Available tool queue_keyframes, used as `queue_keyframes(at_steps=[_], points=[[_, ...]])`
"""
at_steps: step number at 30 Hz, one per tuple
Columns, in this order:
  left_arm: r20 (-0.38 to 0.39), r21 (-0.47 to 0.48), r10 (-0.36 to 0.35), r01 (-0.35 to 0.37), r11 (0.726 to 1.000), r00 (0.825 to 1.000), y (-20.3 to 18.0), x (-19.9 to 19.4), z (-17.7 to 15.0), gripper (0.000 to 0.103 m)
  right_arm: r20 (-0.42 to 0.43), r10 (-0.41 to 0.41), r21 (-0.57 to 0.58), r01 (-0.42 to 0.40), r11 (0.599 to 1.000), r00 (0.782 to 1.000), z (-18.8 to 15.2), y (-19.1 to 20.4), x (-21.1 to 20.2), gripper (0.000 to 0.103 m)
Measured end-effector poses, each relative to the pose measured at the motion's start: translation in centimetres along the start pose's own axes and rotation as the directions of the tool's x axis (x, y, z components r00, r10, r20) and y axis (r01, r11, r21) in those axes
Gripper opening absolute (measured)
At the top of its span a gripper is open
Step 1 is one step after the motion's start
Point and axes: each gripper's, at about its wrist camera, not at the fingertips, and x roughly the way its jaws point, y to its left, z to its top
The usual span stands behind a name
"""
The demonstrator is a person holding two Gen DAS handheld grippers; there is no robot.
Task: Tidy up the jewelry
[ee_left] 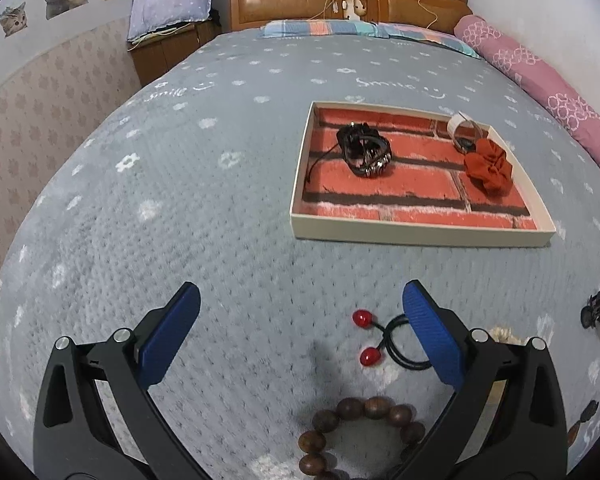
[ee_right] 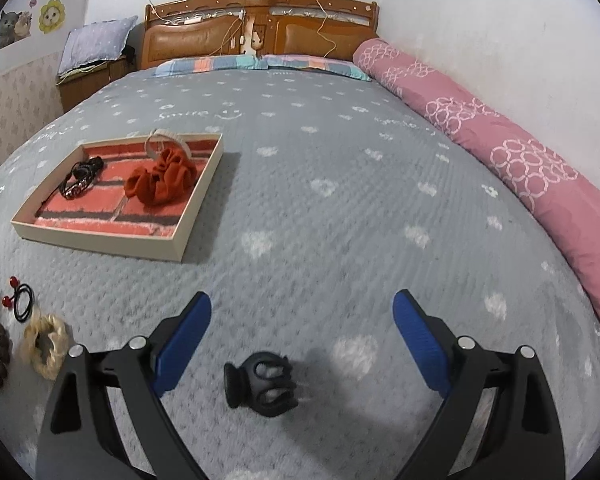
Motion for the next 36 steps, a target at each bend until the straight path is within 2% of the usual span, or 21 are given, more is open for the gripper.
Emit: queue_keyframes(at_steps=[10,30,36], points=[[-0.022,0.005,-0.013,0.013,1.000,1.000,0.1,0.8,-1.3,0.098,-0.034,0.000,0.002,0.000,1.000,0.999,-2.2,0.4,0.7,0.090],[-0.070,0.035,-0.026,0.028,0.999,0.997,-1.5,2.9,-3.4,0.097,-0.072,0.015,0.038,-0.013,0.999,0.997,-4.1,0.4,1.9,0.090],[-0.102,0.050,-0.024,0.029,0.998,0.994,-2.2,4.2,-3.8,0.092,-0.080,0.013,0.015,-0.012,1.000,0.997,-4.7,1.1,2.4,0.090]])
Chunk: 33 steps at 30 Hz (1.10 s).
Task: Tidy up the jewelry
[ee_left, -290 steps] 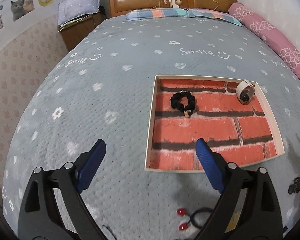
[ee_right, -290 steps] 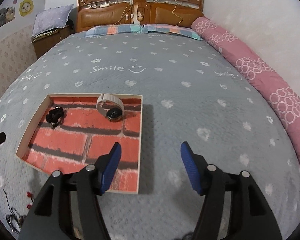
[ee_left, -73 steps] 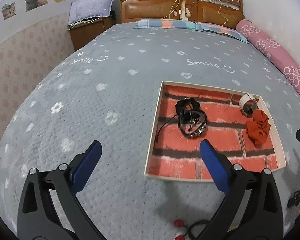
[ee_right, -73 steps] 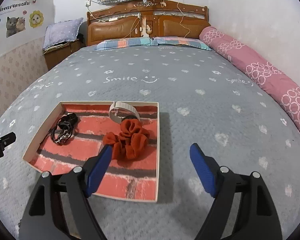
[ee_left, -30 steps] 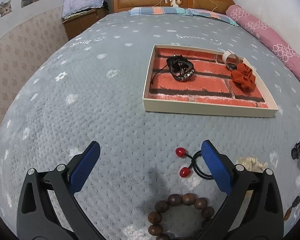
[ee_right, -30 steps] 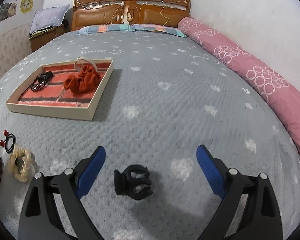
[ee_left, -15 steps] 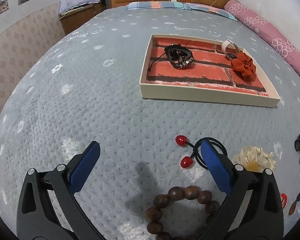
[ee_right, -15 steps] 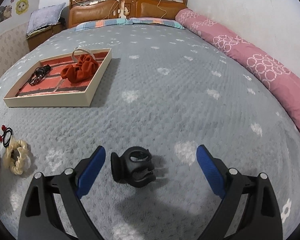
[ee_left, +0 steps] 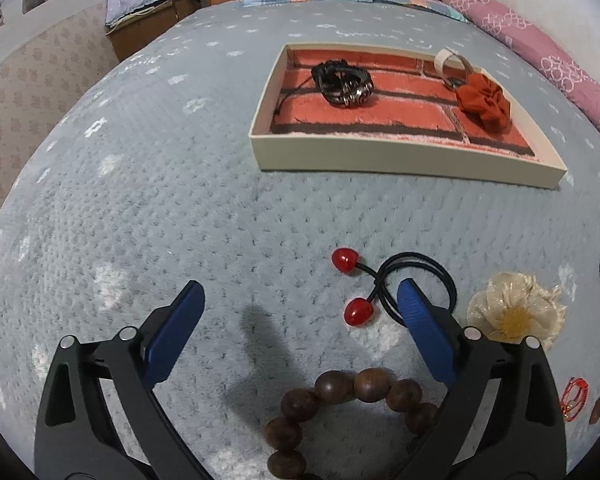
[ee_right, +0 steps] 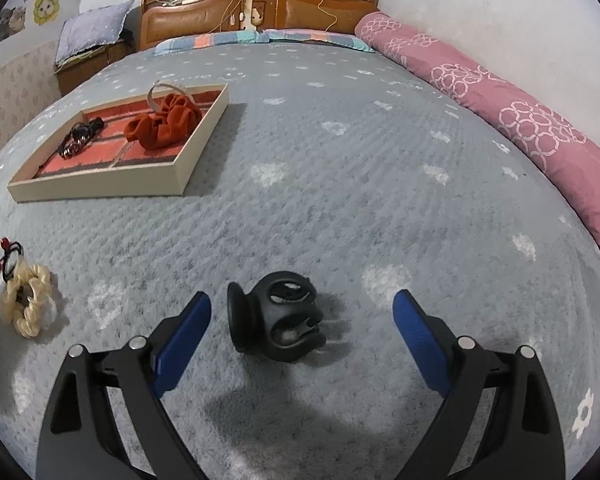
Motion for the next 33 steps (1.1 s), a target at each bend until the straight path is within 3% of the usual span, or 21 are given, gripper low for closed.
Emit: queue_keyframes(at_steps=[10,18,20,33], points=[[-0.019,0.007,-0.012,0.012,1.000,1.000,-0.4,2.0,-0.1,0.080,-0.012,0.005,0.007,-0.005,1.000,1.000,0.0,0.2,0.9,0.090],[0.002,0.064,-0.069,0.069,0.996,0.998,-2.0,1.9,0.0,0.040,-0.025,0.025,0.027,-0.024,0.999,0.999,-0.2,-0.1,1.5,0.088],[0.003,0.073,-0.070,0.070,0.995,0.998,-2.5,1.8,0.0,0.030,-0.026,0.025,0.024,-0.024,0.999,0.999,-0.3,0.0,1.5,0.080],[0.016,0.103,-0.066,0.064,0.993,0.998,-2.8,1.2,-0.4,0.008,-0.034,0.073,0.034,-0.071,0.997,0.997,-0.5,-0.1,1.7,0.053]])
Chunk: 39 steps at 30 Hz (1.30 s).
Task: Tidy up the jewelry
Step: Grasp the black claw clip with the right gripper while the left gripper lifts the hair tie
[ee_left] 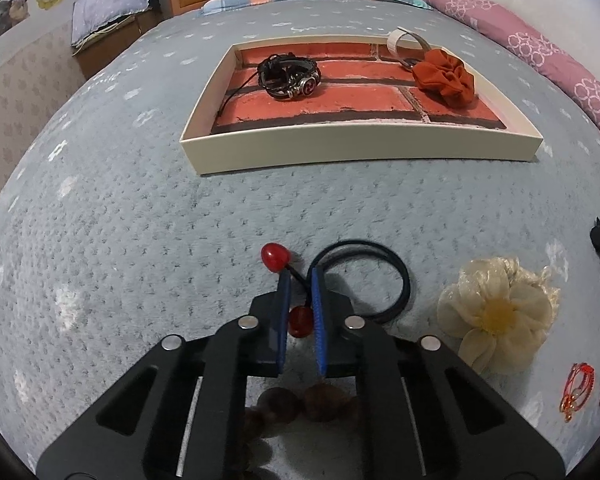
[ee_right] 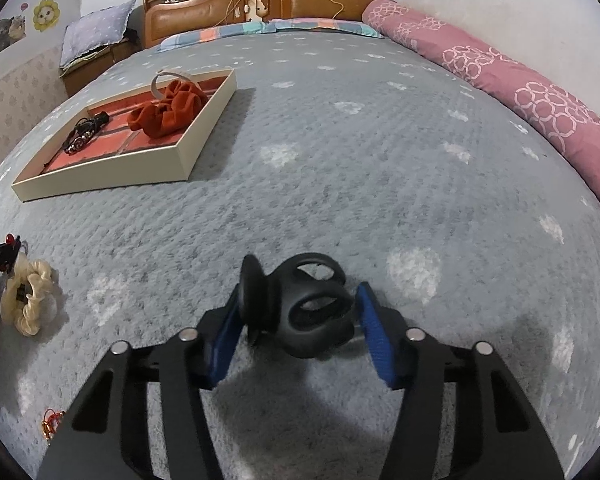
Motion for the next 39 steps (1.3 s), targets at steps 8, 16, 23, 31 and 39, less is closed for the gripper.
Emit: queue_keyframes(at_steps=[8,16,23,31,39], points=[[-0.001,-0.024,0.031,-0.031,0.999,1.000,1.6,-0.1,-0.1,0.000,0.005,0.006,0.002,-0.006,1.000,1.000,0.0,0.0,-0.2,0.044],[0.022,-0.056,-0.006,0.008,0.998,1.000,2.9,-1.1,0.0,0.000,0.006,0.010,0.006,-0.010,1.000,1.000,-0.1,-0.1,-0.2,0.044],[0.004,-0.069,-0.063,0.063,0.996,0.998,2.2,-1.2,0.7,0.001,0.002,0.023,0.016,-0.023,1.000,1.000,-0.2,-0.2,-0.1,0.044],[-0.022,-0.031,-0.038,0.038,0.999,0.999,0.9,-0.5,0.4,0.041,0.005,0.039,0.031,-0.039,0.999,0.999,-0.2,-0.5,-0.1,0.044],[-0.041,0.048,-0.021,0.023,0.999,0.999,-0.1,0.3,-0.6,0.037,0.016,0.063,0.063,-0.064,0.996,0.998,-0.3,-1.1,-0.1,0.044]])
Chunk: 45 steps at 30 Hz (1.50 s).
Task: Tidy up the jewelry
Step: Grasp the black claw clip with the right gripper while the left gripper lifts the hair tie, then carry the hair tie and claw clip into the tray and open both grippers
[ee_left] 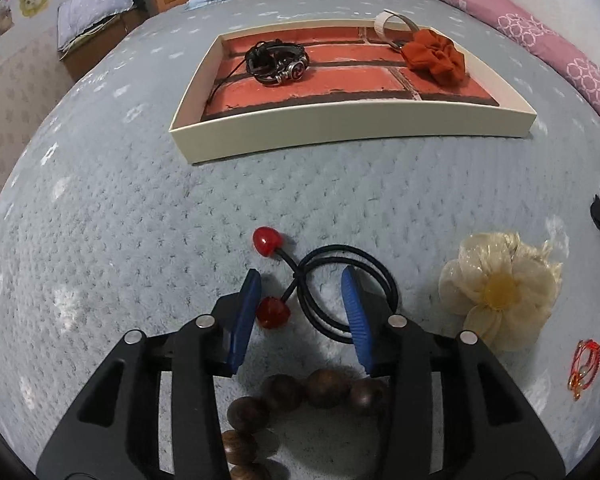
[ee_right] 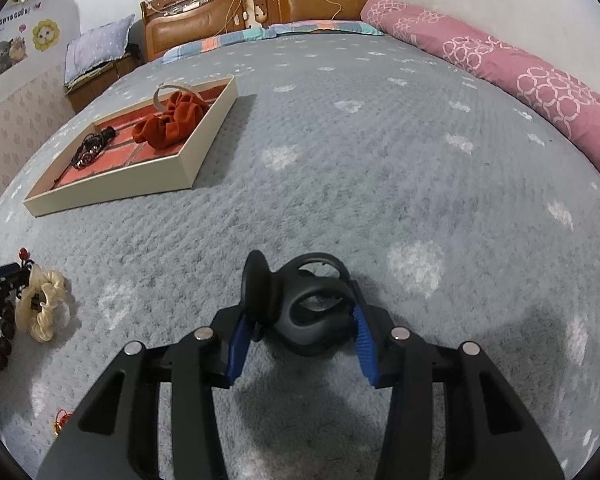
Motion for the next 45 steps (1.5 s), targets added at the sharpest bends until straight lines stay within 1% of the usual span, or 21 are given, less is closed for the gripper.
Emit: queue_keyframes(at_steps=[3,4,5,8,10,12,16,24,31,36,42,45], points=[[0.019,0.021,-0.002,0.002,1.000,1.000,-0.4,0.0,-0.2,0.028,0.002,0.014,0.020,-0.014,1.000,1.000,0.0,-0.4,0.1,0.044],[0.023,0.029,-0.002,0.002,1.000,1.000,-0.6,0.0,-0.2,0.019,0.002,0.015,0.021,-0.015,1.000,1.000,-0.1,-0.4,0.1,0.044],[0.023,0.036,-0.005,0.005,0.999,1.000,-0.9,0.0,-0.2,0.016,0.002,0.015,0.021,-0.015,1.000,1.000,0.0,-0.4,0.1,0.044],[0.033,0.059,0.026,-0.028,0.998,0.999,-1.5,0.0,-0.2,0.016,0.001,0.018,0.024,-0.018,1.000,1.000,0.0,-0.4,0.1,0.044],[0.035,0.058,0.017,-0.019,0.998,0.999,-1.4,0.0,-0.2,0.016,0.002,0.022,0.027,-0.022,0.999,1.000,-0.1,-0.4,0.2,0.044],[0.035,0.032,-0.002,0.000,0.999,0.999,-1.0,-0.2,-0.1,0.016,0.003,0.022,0.027,-0.022,0.999,1.000,-0.1,-0.4,0.2,0.044],[0.045,0.031,0.003,-0.004,1.000,0.999,-0.9,-0.5,-0.4,0.015,0.002,0.018,0.024,-0.018,1.000,1.000,-0.1,-0.3,0.1,0.044],[0.076,-0.015,-0.020,0.022,1.000,0.997,0.5,-2.2,0.1,0.016,-0.007,0.000,0.007,0.000,1.000,1.000,0.2,-0.1,0.1,0.044],[0.123,-0.042,-0.022,0.027,0.999,0.992,1.8,-4.5,1.9,0.016,-0.024,-0.017,0.016,0.017,1.000,1.000,1.1,-0.2,0.0,0.044],[0.152,-0.067,-0.020,0.030,0.997,0.988,2.7,-5.6,3.8,0.016,-0.006,-0.020,0.022,0.020,1.000,1.000,2.6,-0.2,-0.6,0.044],[0.180,-0.090,-0.005,0.022,0.996,0.984,3.5,-6.1,6.9,0.016,0.025,-0.024,0.003,0.024,1.000,0.999,5.4,1.4,-1.0,0.044],[0.193,-0.099,-0.003,0.022,0.995,0.981,3.6,-6.0,8.5,0.016,0.036,-0.015,-0.001,0.015,1.000,0.999,6.8,3.0,-0.7,0.044]])
